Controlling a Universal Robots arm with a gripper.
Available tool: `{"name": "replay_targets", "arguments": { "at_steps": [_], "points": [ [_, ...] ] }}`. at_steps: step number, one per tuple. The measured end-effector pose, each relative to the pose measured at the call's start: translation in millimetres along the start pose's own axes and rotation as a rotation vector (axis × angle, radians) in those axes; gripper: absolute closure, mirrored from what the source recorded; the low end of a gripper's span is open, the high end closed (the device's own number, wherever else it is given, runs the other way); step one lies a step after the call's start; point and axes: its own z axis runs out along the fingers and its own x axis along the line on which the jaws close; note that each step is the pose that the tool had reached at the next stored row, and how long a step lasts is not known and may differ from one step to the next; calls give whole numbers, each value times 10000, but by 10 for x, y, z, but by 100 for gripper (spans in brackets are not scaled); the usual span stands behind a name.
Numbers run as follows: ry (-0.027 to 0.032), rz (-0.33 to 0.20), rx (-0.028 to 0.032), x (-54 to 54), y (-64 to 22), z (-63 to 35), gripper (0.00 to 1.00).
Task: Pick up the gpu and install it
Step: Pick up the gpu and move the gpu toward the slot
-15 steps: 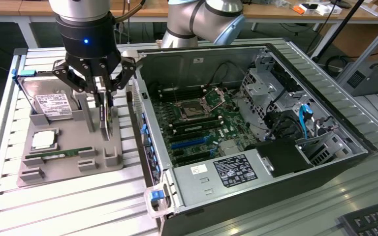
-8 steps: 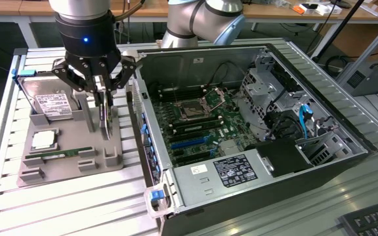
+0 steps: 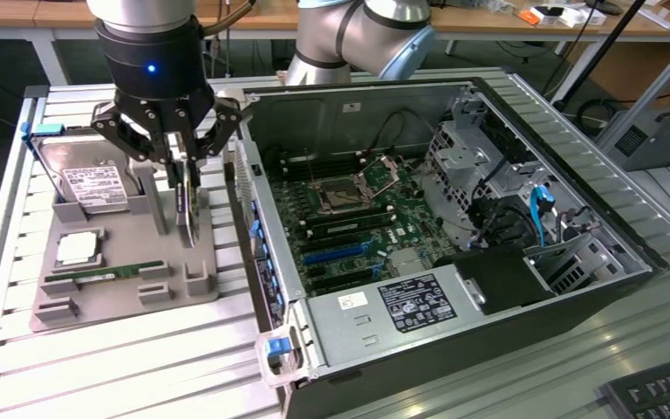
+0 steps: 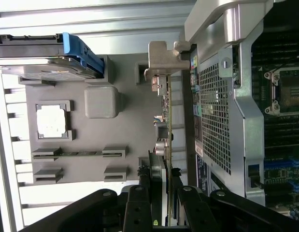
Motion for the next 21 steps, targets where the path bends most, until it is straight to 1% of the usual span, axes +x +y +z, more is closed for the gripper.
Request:
{"name": "replay_targets", "arguments": {
  "at_steps": [21],
  "points": [
    [0,0,-1,-3,-12,-81,73]
  ]
}}
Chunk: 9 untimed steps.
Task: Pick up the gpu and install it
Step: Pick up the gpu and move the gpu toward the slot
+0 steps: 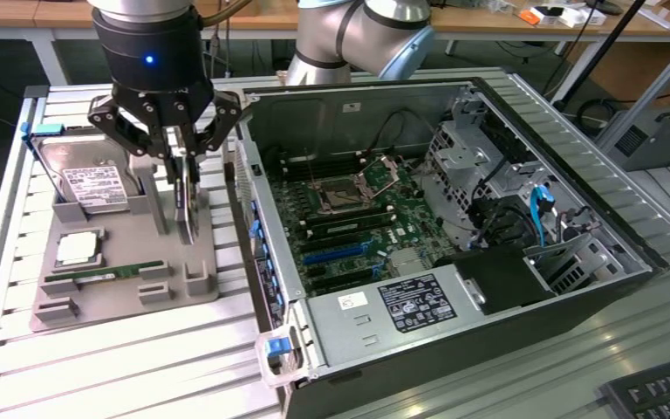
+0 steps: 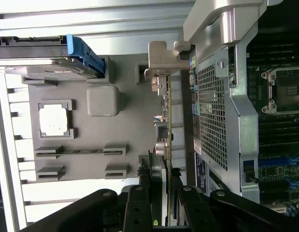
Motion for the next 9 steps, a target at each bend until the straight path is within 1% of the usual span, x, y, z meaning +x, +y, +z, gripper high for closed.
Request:
{"name": "replay_targets", "arguments": {
  "at_steps": [9],
  "points": [
    [0,0,-2,-1,-6,-35,73]
  ]
}}
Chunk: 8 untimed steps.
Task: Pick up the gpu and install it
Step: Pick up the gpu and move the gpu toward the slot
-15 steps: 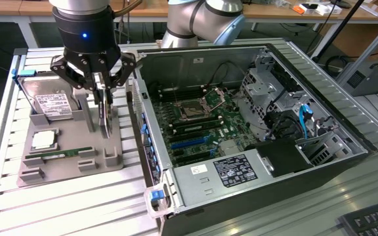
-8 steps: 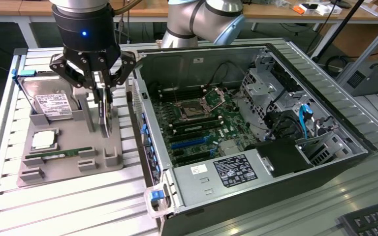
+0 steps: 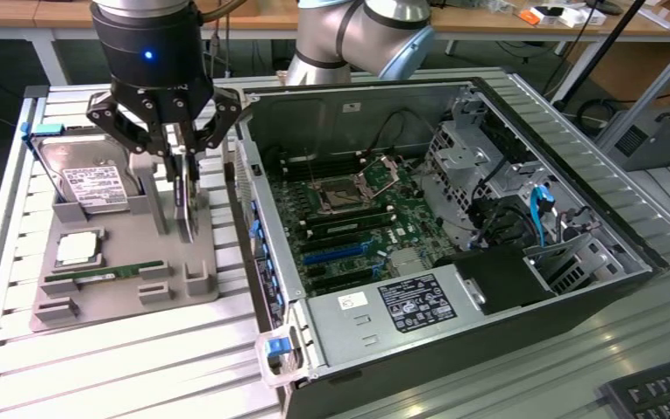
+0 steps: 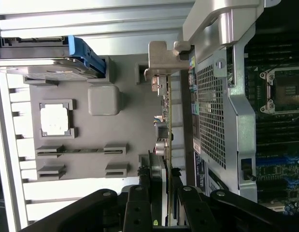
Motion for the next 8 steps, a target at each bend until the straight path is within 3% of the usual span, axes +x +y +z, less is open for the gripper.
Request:
{"name": "replay_targets", "arguments": {
  "at_steps": [8],
  "points": [
    [1,0,-1,-1,-7,-35,73]
  ]
}}
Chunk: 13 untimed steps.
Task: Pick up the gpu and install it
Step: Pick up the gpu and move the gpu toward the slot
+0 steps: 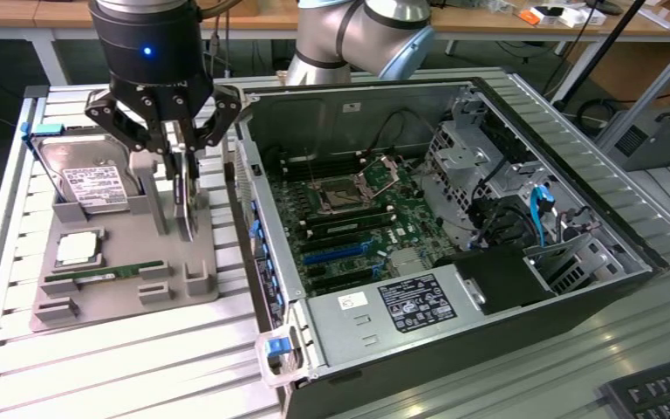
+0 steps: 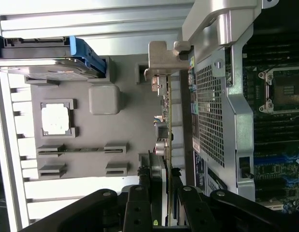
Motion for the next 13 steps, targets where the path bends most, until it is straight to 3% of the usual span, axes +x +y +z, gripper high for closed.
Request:
{"name": "replay_targets", "arguments": {
  "at_steps": [13],
  "points": [
    [0,0,-1,-2,-10,-56,73]
  ]
}}
